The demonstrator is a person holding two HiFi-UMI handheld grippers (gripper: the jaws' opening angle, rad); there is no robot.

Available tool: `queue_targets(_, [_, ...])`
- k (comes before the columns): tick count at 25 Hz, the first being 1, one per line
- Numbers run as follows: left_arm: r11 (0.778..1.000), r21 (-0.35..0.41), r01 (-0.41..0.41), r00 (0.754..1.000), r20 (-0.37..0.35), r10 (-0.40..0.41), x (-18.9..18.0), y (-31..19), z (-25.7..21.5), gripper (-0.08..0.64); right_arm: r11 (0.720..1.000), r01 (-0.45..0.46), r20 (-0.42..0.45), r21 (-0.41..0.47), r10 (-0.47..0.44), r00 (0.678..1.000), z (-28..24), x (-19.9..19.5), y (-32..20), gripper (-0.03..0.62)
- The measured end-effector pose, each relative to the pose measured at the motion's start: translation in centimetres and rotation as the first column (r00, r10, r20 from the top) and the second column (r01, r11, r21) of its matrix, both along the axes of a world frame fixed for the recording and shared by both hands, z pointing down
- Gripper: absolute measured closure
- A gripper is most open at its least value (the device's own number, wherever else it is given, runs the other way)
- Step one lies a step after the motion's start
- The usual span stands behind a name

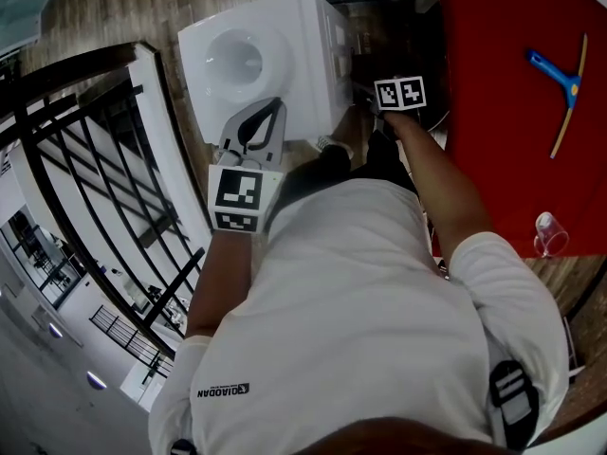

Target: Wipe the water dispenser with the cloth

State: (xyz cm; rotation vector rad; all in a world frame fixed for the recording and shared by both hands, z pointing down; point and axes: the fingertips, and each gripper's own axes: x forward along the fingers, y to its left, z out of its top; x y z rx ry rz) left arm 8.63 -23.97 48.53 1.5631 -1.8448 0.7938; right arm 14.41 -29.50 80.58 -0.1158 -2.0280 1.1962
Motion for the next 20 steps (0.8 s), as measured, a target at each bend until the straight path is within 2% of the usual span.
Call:
queue_targets(9, [1.000, 0.021, 0.008, 0.999, -0.043, -0.007, 0.0, -0.8, -0.6, 0.560, 0.999, -0.037, 0.150, -0.006, 0.037, 0.988, -10.7, 1.0, -4.4, 0.522])
queue_targets(14, [0.999, 0.051, 0.007, 1.000, -0.020, -0.006, -0.5, -1.5, -1.6, 0.560, 0.999, -0.035, 0.295, -0.027, 0.041, 0.955, -18.5, -0.6, -5.6, 0.522])
queue_targets(18, [0.997, 0.070, 0.011, 1.000, -0.009, -0.010, -0.7, -2.4, -2.2, 0.560, 0.996, -0.020, 0.405, -0.083, 0.052, 0.913, -24.2, -3.0, -6.1, 0.522])
queue_targets(20, [0.997, 0.079, 0.026, 1.000, -0.019, -0.025, -0.8, -2.5, -2.2, 0.560, 0.997, 0.001, 0.448, -0.078, 0.034, 0.893, -26.0, -4.1, -6.0, 0.522])
